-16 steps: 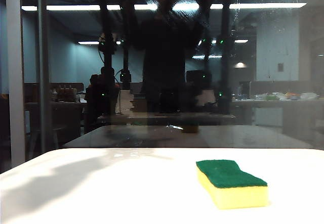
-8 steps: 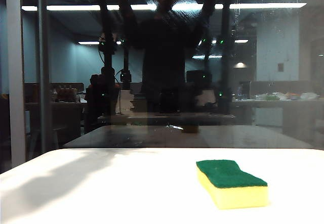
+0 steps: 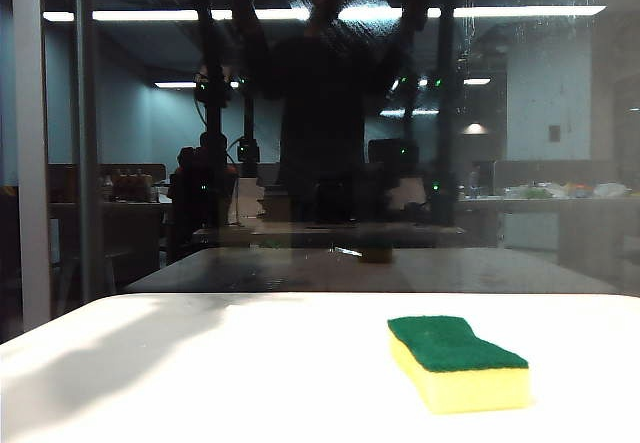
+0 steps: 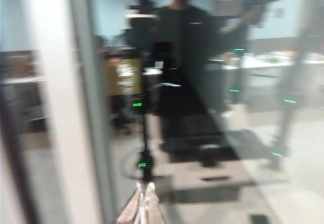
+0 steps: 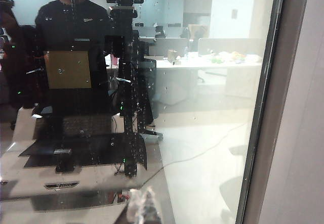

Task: Reach upward to find where there is water on the glass, pick up the sponge from the table, dry the water, and finally place the sponge back on the table.

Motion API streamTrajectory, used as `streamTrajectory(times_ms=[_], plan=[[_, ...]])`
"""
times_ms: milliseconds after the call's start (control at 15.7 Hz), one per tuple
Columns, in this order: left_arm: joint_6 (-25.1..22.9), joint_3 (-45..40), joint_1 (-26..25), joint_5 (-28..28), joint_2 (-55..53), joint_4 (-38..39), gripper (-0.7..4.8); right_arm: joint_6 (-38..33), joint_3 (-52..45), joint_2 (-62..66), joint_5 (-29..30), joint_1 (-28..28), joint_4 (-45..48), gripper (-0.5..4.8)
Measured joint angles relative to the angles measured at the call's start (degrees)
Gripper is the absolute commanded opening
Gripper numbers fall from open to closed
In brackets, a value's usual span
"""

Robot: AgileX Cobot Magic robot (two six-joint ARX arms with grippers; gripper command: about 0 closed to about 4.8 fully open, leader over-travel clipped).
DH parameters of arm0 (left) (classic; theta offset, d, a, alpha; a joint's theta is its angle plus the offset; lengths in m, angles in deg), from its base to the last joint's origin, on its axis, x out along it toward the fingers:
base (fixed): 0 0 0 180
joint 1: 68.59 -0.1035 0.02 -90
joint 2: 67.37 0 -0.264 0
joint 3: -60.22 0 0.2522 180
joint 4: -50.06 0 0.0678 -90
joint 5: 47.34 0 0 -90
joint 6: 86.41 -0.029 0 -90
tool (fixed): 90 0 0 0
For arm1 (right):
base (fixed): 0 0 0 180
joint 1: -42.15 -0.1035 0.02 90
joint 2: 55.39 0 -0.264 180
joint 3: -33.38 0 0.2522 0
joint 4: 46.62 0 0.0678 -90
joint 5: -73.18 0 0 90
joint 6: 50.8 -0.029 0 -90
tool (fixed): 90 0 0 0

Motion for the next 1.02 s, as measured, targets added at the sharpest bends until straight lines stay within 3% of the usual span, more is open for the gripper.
streamTrajectory(times_ms=[191,574,702,1021], plan=[[0.0,0.0,0.0,0.7,0.2,0.0,-0.04,0.0,0.0,-1.1,2.1,0.0,-0.3,-0.05],[0.0,0.0,0.0,0.8,0.4,0.0,-0.04,-1.7,-0.1,-1.7,19.4,-1.5,-8.8,0.04],[0.0,0.0,0.0,0.8,0.8,0.0,-0.04,-1.8,-0.2,-1.8,18.7,-3.5,-12.1,0.63],[0.0,0.0,0.0,3.3,1.7,0.1,-0.04,0.4,-3.0,-9.6,4.9,-11.6,-17.6,0.63]])
